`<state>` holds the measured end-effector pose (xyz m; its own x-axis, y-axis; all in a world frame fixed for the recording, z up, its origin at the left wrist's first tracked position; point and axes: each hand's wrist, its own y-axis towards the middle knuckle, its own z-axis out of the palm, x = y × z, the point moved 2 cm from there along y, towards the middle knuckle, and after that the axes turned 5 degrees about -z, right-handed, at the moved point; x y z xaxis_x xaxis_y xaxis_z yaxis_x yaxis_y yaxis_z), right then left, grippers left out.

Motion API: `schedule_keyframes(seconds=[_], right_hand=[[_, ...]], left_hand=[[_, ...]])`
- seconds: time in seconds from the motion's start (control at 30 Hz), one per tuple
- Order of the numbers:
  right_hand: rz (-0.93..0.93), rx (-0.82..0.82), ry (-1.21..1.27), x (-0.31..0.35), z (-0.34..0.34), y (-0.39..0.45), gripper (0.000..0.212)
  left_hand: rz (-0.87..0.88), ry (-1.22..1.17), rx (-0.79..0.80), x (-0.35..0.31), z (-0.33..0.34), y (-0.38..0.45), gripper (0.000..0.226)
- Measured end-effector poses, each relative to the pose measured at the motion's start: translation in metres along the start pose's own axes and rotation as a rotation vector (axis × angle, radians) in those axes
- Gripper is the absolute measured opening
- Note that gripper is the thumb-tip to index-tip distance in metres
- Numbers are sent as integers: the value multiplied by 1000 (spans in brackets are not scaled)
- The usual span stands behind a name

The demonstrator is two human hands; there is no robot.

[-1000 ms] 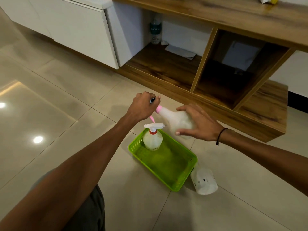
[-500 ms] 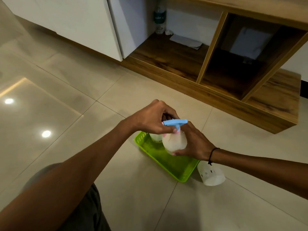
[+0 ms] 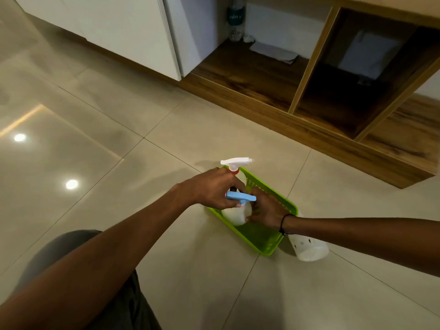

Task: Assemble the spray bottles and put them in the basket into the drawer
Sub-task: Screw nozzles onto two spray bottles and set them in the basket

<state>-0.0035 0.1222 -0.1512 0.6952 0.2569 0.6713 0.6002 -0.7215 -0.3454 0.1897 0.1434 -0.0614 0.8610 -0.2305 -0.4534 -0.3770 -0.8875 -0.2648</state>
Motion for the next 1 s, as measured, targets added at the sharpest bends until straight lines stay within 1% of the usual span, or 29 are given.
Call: schedule_keyframes(seconds=[0.07,0.13,0.2,0.27,0.33,0.43,0.53,0.63,0.73,0.87,1.0], right_hand=[[29,-15,6,-1,-2,-1,56],[40,-18,5,-2,-4,-2,54],[30,-7,-17,-2,-5,-3,52],[4,-18,-35,0,-9,-5,44],[-30,-55,-66,4,-17,-10,37],[-61,-102,-166,20,-44,-19,37],[-20,-157,-133,47,-84,-31,33],[5,-160,-103,84,-123,-47,36],[50,-169,-56,136,-163,-65,36],[113,-179,10,220,-224,-89,33],[186,-195,27,305,-301,-126,33]], left_hand=[[1,78,-37,2,-2,-3,31],[-4,160,-97,3,-6,-5,45],[-17,226,-129,3,-10,-4,58],[-34,254,-152,2,-21,-3,65],[-53,245,-169,-2,-36,-3,59],[-114,156,-174,-15,-65,-5,43],[-221,15,-174,-36,-93,-15,39],[-307,-148,-170,-63,-119,-28,31],[-375,-218,-168,-94,-159,-34,19],[-423,-278,-161,-139,-236,-50,20],[-465,-323,-146,-189,-326,-82,20]])
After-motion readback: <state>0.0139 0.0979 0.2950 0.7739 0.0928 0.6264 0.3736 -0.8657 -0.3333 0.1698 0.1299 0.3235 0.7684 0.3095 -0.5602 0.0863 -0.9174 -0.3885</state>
